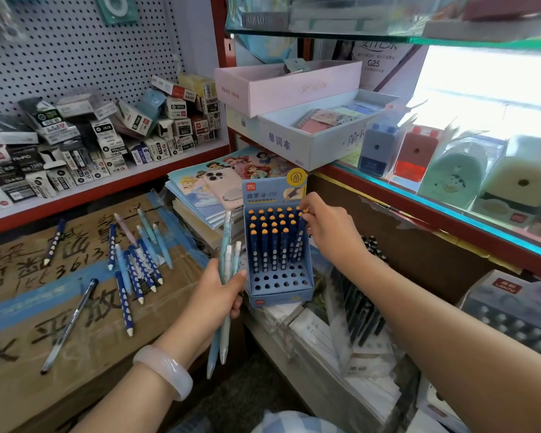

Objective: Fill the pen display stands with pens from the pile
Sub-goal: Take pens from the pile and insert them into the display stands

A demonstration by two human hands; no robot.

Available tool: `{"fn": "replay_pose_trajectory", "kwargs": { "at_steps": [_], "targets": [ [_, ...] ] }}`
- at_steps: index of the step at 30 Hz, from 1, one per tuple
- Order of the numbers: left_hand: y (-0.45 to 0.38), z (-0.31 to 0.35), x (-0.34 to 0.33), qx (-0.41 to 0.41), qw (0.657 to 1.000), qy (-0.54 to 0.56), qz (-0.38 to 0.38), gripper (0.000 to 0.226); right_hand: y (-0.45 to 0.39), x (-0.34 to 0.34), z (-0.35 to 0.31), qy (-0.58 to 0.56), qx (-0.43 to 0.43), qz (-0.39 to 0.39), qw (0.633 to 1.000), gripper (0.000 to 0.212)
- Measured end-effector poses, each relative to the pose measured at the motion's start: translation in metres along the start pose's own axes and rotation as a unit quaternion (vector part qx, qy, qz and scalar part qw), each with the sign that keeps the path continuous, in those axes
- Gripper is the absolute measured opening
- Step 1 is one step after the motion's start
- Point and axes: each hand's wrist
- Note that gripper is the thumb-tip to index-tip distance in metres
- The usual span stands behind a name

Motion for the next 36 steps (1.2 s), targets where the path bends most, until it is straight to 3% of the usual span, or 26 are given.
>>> {"fn": "replay_pose_trajectory", "kwargs": {
  "at_steps": [8, 14, 30, 32, 34, 36],
  "targets": [
    [0.002, 0.000, 0.001, 0.000, 1.000, 0.001, -0.006, 0.008, 0.004, -0.003, 0.000, 0.021, 0.018, -0.033, 0.999, 0.011],
    [0.003, 0.001, -0.001, 0.005, 1.000, 0.004, -0.012, 0.008, -0.002, -0.011, -0.004, -0.116, -0.100, 0.008, 0.988, 0.012],
    [0.002, 0.000, -0.004, 0.003, 1.000, -0.007, -0.020, 0.006, 0.002, -0.018, -0.003, -0.055, -0.125, -0.059, 0.989, 0.021],
    [0.003, 0.002, -0.004, 0.003, 1.000, 0.008, -0.020, 0.006, 0.004, -0.013, -0.007, -0.044, -0.136, -0.040, 0.989, 0.022],
    [0.004, 0.005, -0.006, -0.003, 0.999, 0.018, -0.027, 0.005, 0.010, -0.008, -0.017, -0.081, -0.140, 0.007, 0.987, 0.019],
    [0.006, 0.008, -0.008, -0.013, 0.999, 0.017, -0.038, 0.004, 0.021, -0.005, -0.033, -0.199, -0.135, -0.028, 0.970, 0.018]
  ]
}}
Point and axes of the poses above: each hand's wrist, its own y-axis away from the middle knuckle, its own x-axis out of the back of the hand, z = x × y, and after that the axes turned 1 degree about z, right-handed
